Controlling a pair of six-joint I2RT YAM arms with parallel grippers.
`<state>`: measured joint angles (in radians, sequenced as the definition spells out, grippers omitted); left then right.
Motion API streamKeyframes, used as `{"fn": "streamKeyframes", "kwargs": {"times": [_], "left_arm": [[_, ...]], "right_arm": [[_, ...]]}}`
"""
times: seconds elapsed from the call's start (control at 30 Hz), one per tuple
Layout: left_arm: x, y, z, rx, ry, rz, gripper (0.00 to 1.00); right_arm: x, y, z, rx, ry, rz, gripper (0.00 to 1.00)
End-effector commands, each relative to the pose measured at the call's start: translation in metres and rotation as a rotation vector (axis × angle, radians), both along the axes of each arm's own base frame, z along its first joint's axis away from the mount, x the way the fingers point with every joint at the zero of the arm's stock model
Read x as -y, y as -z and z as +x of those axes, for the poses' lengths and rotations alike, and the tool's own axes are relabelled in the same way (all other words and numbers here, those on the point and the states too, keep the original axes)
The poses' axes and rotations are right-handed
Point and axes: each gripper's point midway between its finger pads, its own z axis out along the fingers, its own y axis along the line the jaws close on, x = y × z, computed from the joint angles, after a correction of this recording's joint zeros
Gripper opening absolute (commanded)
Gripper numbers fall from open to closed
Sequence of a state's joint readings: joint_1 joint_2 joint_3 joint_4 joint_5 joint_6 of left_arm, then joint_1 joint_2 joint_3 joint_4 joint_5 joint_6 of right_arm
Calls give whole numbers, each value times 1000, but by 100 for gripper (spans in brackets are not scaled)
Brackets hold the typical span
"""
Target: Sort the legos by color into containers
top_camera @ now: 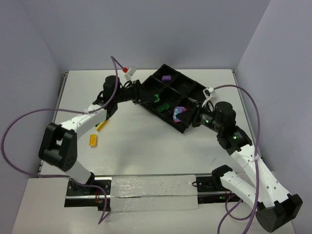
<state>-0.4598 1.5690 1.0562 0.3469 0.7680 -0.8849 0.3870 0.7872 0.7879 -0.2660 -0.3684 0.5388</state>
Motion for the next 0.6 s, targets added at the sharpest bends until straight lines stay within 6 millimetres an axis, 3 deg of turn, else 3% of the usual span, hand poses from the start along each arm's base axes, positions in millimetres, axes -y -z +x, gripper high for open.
{"fn": "streamKeyframes", "kwargs": {"times": [0.0, 0.03, 0.07, 0.1, 0.13, 0.33, 0.4, 0.57], "left_arm": [[18, 43, 60, -19, -202, 235, 0], [22, 48, 64, -31, -207, 248, 0], [24, 39, 69, -14, -217, 237, 0], [29, 56, 74, -46, -218, 262, 0], [35, 54, 83, -44, -222, 265, 0], [56, 89, 99, -107, -216, 351, 2], [59, 98, 102, -112, -224, 371, 6], [62, 110, 108, -109, -244, 417, 35]], "right_arm": [[35, -25, 10, 66, 200, -62, 0], [40, -26, 10, 68, 221, -69, 0], [41, -27, 9, 69, 224, -69, 0], [43, -27, 8, 68, 233, -74, 0], [45, -26, 6, 67, 238, -78, 0], [48, -21, 3, 50, 245, -91, 0], [48, -20, 3, 50, 247, -94, 0], [46, -16, 6, 39, 239, -101, 0]]}}
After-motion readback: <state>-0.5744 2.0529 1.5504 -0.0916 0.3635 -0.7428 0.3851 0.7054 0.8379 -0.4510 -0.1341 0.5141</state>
